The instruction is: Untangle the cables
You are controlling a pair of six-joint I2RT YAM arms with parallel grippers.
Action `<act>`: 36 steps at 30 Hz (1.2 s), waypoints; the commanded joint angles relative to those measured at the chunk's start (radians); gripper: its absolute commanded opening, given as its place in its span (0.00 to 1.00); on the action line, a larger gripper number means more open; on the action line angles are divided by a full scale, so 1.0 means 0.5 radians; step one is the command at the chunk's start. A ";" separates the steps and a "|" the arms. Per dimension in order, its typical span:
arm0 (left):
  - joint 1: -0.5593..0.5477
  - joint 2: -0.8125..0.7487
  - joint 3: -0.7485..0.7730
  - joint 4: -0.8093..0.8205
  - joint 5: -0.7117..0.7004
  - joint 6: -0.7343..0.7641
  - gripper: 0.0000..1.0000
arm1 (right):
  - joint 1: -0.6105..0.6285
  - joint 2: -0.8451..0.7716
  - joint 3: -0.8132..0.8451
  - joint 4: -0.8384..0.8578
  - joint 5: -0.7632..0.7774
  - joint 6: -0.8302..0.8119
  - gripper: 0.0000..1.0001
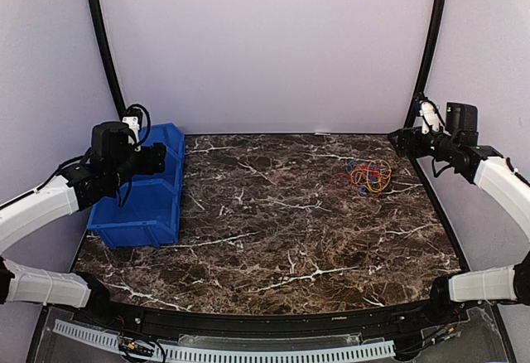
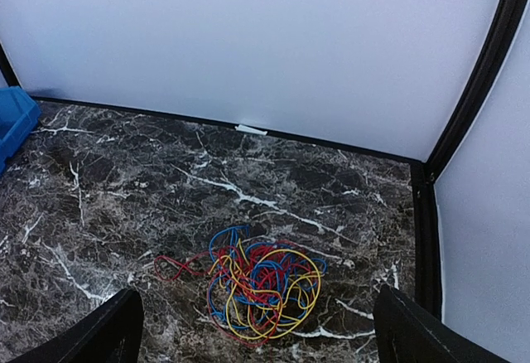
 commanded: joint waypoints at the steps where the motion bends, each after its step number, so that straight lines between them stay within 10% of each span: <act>1: 0.088 0.118 0.042 0.098 0.173 -0.037 0.88 | -0.024 0.044 -0.148 0.204 -0.057 -0.073 0.99; 17: 0.192 0.968 0.846 -0.352 0.606 -0.242 0.76 | -0.004 0.195 -0.442 0.381 -0.424 -0.372 0.97; 36: 0.201 1.779 1.465 -1.078 0.142 -0.704 0.72 | 0.152 0.291 -0.508 0.491 -0.447 -0.503 0.95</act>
